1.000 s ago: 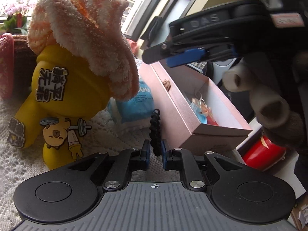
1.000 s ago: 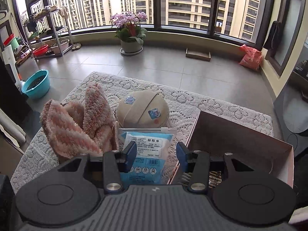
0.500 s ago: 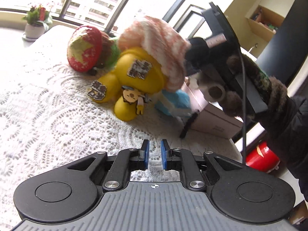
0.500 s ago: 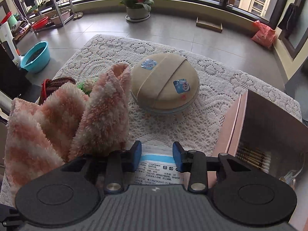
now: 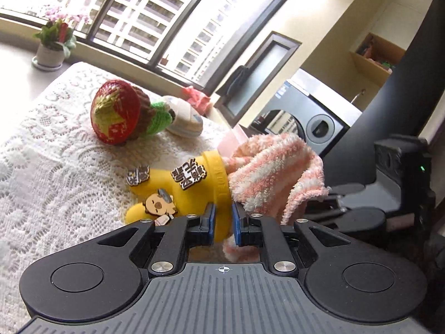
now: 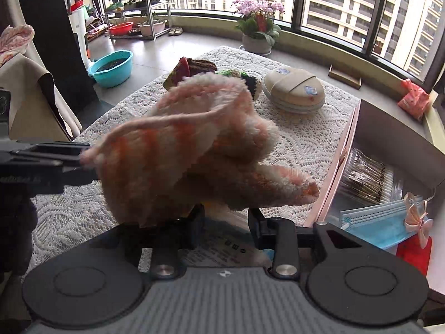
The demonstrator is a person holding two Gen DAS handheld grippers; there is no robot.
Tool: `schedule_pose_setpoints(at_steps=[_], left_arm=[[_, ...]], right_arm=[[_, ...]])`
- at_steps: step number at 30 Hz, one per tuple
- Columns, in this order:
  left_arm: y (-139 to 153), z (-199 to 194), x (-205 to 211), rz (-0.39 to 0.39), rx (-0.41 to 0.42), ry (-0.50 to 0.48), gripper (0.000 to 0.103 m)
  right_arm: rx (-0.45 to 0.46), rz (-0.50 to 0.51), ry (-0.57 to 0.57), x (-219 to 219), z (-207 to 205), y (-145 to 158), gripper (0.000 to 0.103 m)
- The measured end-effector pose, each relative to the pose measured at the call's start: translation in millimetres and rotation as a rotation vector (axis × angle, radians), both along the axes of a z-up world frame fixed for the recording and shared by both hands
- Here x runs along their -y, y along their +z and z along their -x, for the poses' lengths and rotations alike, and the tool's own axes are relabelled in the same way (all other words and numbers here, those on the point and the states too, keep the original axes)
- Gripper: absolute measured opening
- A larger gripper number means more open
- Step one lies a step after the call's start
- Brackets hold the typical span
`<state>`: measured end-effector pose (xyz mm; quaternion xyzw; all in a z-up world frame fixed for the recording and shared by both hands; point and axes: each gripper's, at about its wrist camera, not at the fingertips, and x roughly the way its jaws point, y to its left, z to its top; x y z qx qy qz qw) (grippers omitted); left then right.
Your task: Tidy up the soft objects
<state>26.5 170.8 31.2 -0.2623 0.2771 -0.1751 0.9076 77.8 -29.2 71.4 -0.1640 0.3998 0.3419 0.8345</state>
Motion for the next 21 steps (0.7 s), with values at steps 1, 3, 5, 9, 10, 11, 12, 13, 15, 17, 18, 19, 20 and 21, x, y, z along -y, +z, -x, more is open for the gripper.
schedule_pose_setpoints(at_steps=[1,3,5,9,10,11,12,13,15,17,18,19,20,21], left_arm=[[3,-4,-1,-0.001,0.003,0.016,0.014],[9,-18,-6,0.011,0.014,0.067,0.014],[13,-33,-11,0.027,0.008,0.113,0.014],[24,-56,-20,0.014,0.006,0.198,0.014],[28,-56,-22,0.008,0.017,0.219,0.014],[33,-53,-25,0.007,0.037,0.238,0.014],[38,-51,-29,0.011,0.055,0.245,0.014],[43,-45,-29,0.013,0.073,0.252,0.014],[54,-33,-25,0.004,0.110,0.258,0.014],[63,-27,-16,-0.012,0.136,0.222,0.014],[68,-28,-7,-0.026,0.137,0.165,0.014],[71,-30,4,-0.039,0.134,0.101,0.014],[73,-33,15,-0.055,0.131,0.040,0.014],[73,-37,28,-0.079,0.126,-0.018,0.014]], right_arm=[[0.010,-0.036,0.006,7,9,4,0.054],[0.032,-0.090,0.003,22,23,9,0.073],[0.069,-0.108,-0.004,40,38,11,0.073],[0.083,-0.089,-0.047,72,43,2,0.073],[0.068,-0.094,-0.070,82,40,-2,0.073],[0.051,-0.107,-0.097,90,30,-5,0.073],[0.042,-0.125,-0.116,95,22,-7,0.073],[0.041,-0.143,-0.132,98,13,-7,0.073],[0.019,-0.185,-0.151,100,-7,-5,0.071],[0.015,-0.222,-0.173,99,-22,-5,0.070],[0.024,-0.222,-0.184,98,-26,-7,0.070],[0.033,-0.216,-0.189,97,-26,-8,0.070],[0.049,-0.207,-0.191,96,-23,-11,0.070],[0.061,-0.200,-0.185,97,-18,-14,0.070]])
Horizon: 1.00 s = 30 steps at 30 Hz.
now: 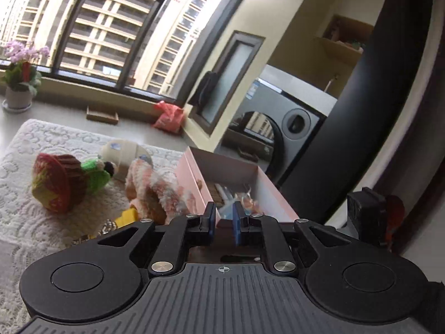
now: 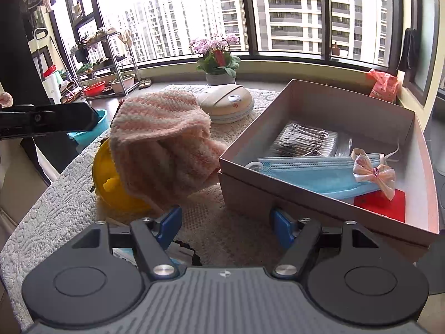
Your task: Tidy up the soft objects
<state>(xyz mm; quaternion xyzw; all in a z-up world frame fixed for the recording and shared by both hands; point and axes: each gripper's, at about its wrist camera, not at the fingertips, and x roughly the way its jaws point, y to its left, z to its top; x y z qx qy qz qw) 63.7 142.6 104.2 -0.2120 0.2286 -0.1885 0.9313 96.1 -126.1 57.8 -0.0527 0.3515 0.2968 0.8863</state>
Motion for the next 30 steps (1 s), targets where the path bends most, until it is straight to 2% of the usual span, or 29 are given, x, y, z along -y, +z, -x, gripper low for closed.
schedule_pose_setpoints(at_steps=[1,3,4,6,8,10,14,16,18,20,21,22,23,25,28,30], left_arm=[[-1,-5,12,-0.029,-0.012,-0.050,0.015],[-14,-23,44,-0.091,-0.086,-0.172,0.015],[-21,-32,54,-0.106,-0.123,-0.194,0.015],[-46,-58,72,-0.147,-0.212,-0.190,0.014],[-63,-81,73,-0.188,-0.271,-0.132,0.014],[-67,-93,65,-0.207,-0.262,-0.066,0.014],[-50,-99,35,-0.251,-0.192,0.089,0.014],[-45,-98,23,-0.253,-0.191,0.120,0.014],[-41,-92,10,-0.254,-0.198,0.138,0.014],[-38,-86,2,-0.250,-0.185,0.162,0.014],[-36,-83,-2,-0.232,-0.172,0.172,0.014],[-33,-81,-7,-0.204,-0.159,0.181,0.014],[-31,-78,-13,-0.168,-0.147,0.185,0.014],[-27,-77,-16,-0.143,-0.146,0.165,0.015],[-24,-74,-7,-0.188,-0.163,0.117,0.015],[-21,-68,3,-0.203,-0.147,0.089,0.015]], right_arm=[[0.009,0.010,0.007,2,8,-2,0.070],[0.025,0.034,0.011,5,24,-10,0.071],[0.035,0.043,0.007,9,30,-12,0.071],[0.052,0.053,0.002,22,45,-16,0.071],[0.055,0.045,-0.001,33,55,-17,0.071],[0.060,0.042,-0.002,41,65,-19,0.072],[0.063,0.029,0.050,35,74,-18,0.072],[0.054,0.009,0.072,25,74,-17,0.072],[-0.010,-0.038,0.089,14,68,-19,0.072],[-0.102,-0.104,0.147,-4,65,-23,0.066],[-0.122,-0.120,0.183,-14,67,-25,0.058],[-0.124,-0.123,0.219,-25,71,-24,0.056],[-0.104,-0.110,0.256,-36,77,-24,0.055],[-0.009,-0.041,0.292,-53,91,-22,0.055],[0.127,0.043,0.275,-60,99,-18,0.056],[0.143,0.056,0.208,-50,92,-17,0.063]])
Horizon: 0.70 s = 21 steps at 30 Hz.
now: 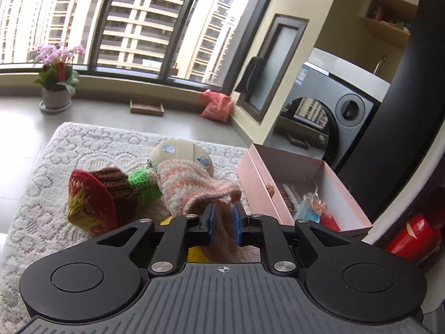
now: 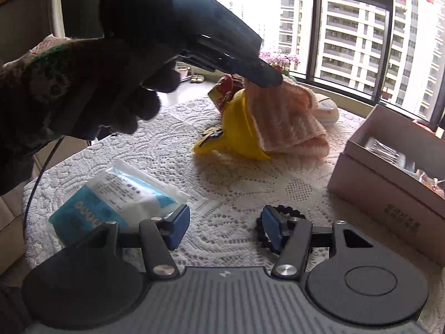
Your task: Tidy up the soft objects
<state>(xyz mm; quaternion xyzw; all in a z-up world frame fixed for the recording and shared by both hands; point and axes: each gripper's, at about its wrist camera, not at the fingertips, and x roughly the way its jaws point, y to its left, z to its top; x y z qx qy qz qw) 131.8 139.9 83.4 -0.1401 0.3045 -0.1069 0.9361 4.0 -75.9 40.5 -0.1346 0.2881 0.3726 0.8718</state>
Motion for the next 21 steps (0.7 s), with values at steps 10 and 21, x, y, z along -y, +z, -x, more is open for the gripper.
schedule_pose_setpoints(at_steps=[10,21], left_arm=[[27,89,19,-0.065,0.118,-0.038,0.017],[-16,196,-9,-0.034,-0.106,0.152,0.018]], right_arm=[[-0.039,0.010,-0.122,28,-28,-17,0.038],[-0.035,-0.025,-0.252,84,8,-13,0.014]])
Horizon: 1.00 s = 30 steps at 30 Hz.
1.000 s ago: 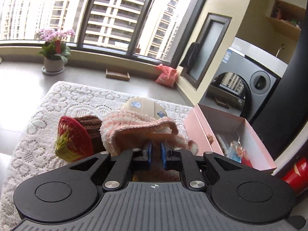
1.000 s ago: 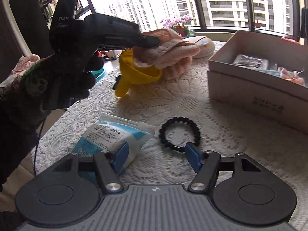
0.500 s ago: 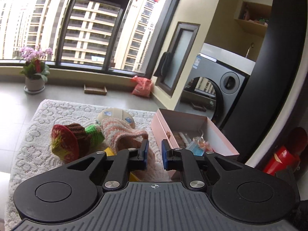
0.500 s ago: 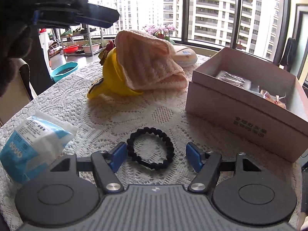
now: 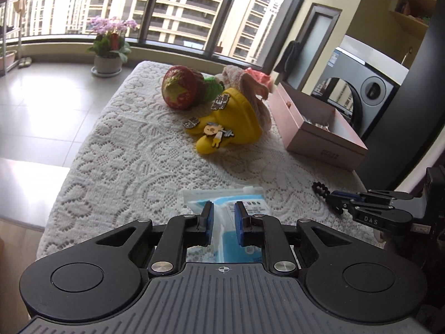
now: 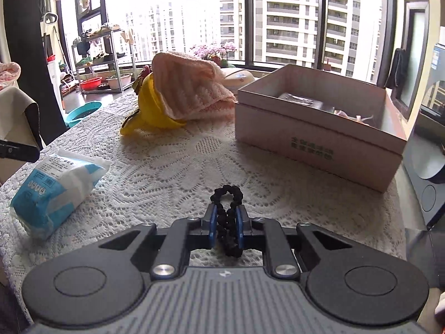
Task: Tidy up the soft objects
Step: 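Grasp the blue wipes packet with the left tool while the right grasps the black bracelet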
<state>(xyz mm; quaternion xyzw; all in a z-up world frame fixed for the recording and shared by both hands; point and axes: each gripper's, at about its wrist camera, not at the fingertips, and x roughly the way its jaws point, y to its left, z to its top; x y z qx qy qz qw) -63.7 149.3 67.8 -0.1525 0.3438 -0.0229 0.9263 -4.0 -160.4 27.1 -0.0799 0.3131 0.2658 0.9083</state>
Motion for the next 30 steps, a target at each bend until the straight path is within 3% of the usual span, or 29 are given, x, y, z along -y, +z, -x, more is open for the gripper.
schedule_pose_setpoints(at_steps=[2,4,7,9,11,19,24,28,30], left_arm=[[-3,13,8,0.016,-0.004,-0.013,0.018],[-4,18,22,-0.019,-0.002,-0.025,0.019],[-8,13,50,-0.116,-0.012,-0.058,0.021],[-12,12,72,-0.205,0.008,-0.097,0.022],[-13,8,85,-0.239,0.017,-0.134,0.022],[-18,-3,112,-0.224,0.050,-0.261,0.022],[-3,-5,117,-0.209,0.056,-0.232,0.022],[-8,-8,138,-0.338,-0.020,-0.262,0.023],[-11,-8,146,-0.366,-0.012,-0.275,0.026]], right_arm=[[-0.009,-0.016,-0.033,11,4,-2,0.014],[-0.034,-0.039,-0.061,20,4,-4,0.020],[-0.033,-0.075,-0.082,26,6,-7,0.035],[-0.026,-0.085,-0.086,26,6,-7,0.052],[-0.032,-0.092,-0.088,26,5,-9,0.053],[-0.022,-0.111,-0.104,28,8,-8,0.059],[-0.010,-0.122,-0.121,31,11,-8,0.061],[0.001,-0.134,-0.132,34,12,-8,0.061],[0.008,-0.141,-0.134,34,13,-7,0.061]])
